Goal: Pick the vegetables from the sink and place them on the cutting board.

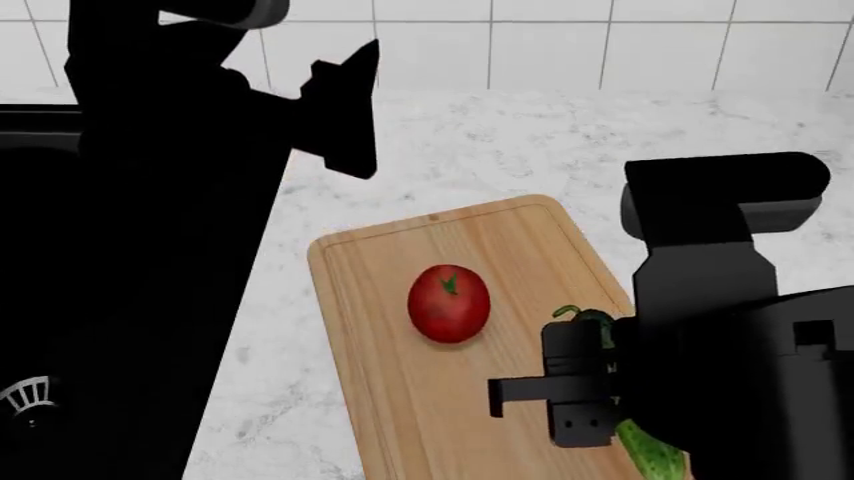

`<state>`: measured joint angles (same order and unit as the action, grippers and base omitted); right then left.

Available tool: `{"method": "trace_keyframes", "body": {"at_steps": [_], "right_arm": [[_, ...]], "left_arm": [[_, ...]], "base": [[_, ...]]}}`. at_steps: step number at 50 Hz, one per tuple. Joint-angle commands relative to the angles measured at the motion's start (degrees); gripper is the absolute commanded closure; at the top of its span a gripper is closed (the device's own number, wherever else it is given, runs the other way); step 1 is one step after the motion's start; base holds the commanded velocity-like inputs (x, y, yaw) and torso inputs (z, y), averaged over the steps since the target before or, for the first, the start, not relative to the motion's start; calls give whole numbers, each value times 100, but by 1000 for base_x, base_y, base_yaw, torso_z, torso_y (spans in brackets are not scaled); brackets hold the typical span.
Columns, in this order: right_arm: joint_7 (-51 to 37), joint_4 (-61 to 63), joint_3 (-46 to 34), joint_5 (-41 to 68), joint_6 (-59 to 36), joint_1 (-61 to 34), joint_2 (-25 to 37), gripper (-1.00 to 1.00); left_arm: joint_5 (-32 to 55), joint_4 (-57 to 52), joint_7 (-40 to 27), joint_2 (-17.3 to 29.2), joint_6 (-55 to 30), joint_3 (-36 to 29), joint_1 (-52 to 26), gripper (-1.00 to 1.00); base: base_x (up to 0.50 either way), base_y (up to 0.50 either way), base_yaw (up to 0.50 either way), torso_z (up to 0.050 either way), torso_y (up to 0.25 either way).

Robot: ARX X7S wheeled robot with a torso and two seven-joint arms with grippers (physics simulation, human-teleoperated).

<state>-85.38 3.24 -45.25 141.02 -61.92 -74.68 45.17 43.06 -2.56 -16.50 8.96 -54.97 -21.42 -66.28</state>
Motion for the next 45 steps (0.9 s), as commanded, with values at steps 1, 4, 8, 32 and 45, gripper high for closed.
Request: {"method": "trace_keyframes", "body": {"at_steps": [1,4,8,32,45], "right_arm": [[296,169,71,-294,-14,168,-71,100],[316,235,66,-317,23,217,-43,100],[375,270,39,-370,49,299,-40,100],[616,362,-74,-619,103,496,28,100],[814,383,-110,-790,140,690,42,-100]], "left_arm": [[8,6,124,-97,33,132,20,-100],[24,-9,108,-86,33,128,25,-100],[35,-1,103,-80,54,119,37,-100],[105,54,90,-35,141,40,56,-100],[166,35,47,-10,155,29,63,-100]], "base": [[0,0,0,0,0],[0,0,0,0,3],[0,0,0,0,0],[0,0,0,0,0],[0,0,0,0,0]]}}
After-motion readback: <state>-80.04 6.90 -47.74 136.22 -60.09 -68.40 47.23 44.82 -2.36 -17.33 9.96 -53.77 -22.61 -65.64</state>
